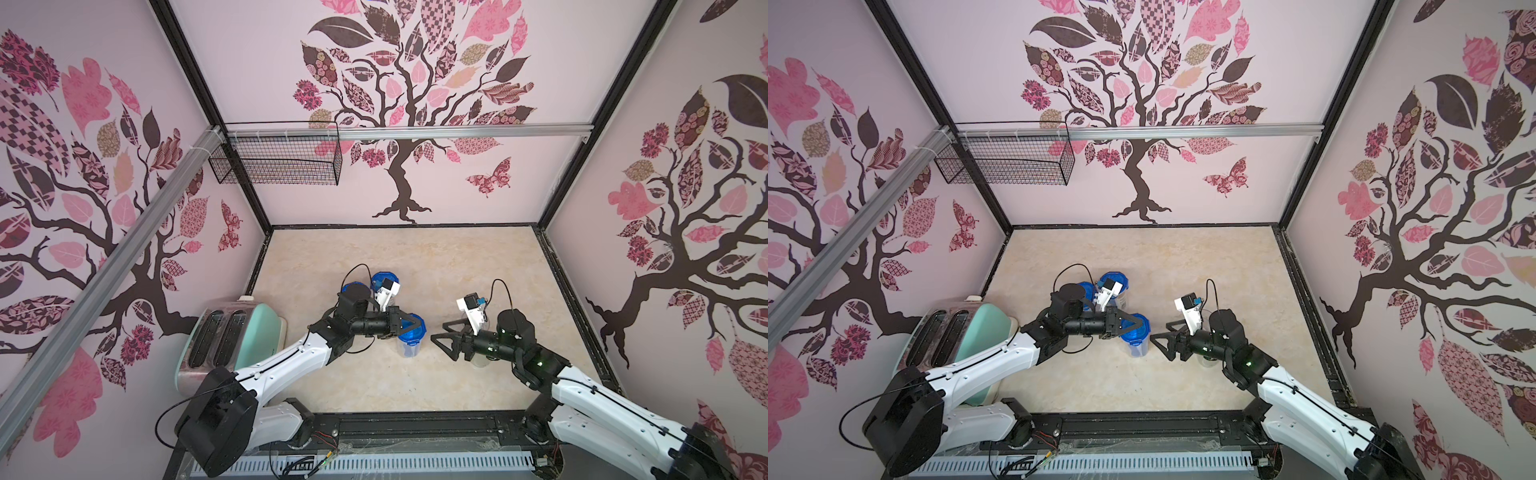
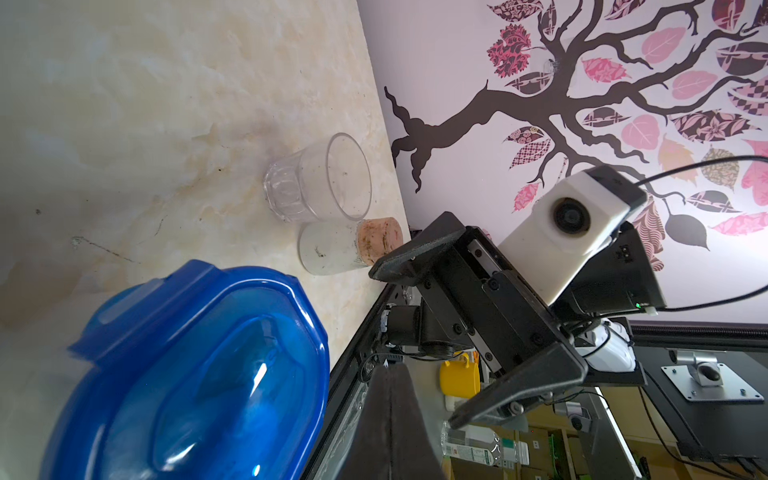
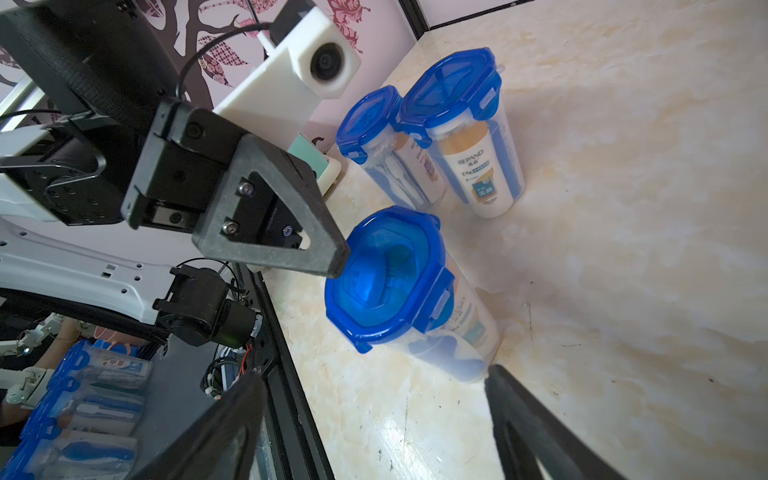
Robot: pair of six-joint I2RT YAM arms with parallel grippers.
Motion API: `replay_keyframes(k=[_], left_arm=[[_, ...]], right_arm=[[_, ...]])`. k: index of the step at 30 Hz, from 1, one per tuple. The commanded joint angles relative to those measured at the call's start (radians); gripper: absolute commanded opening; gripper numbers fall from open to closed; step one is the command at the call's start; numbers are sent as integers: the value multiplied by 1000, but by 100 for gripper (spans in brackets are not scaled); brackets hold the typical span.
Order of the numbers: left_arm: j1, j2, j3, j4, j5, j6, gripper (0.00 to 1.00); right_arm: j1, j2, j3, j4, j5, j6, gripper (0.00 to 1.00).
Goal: Take out toiletry kits
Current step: Unfasten the latch on the container.
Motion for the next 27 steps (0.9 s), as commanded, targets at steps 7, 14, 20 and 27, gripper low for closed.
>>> replay_keyframes(k=[7,14,20,27], left_arm=[[-1,65,33,-38,2,18,0],[-1,88,39,-67,-14,31,0],[15,111,60,-49,16,37,0],[36,136,80,-25,69,33,0]], right_arm=[[-2,16,-45,50,-45,-13,86],[-1,44,-60,82,-79,-9,86],[-1,76,-66,113,-113,-2,86],[-2,97,-64,126,-117,3,86]])
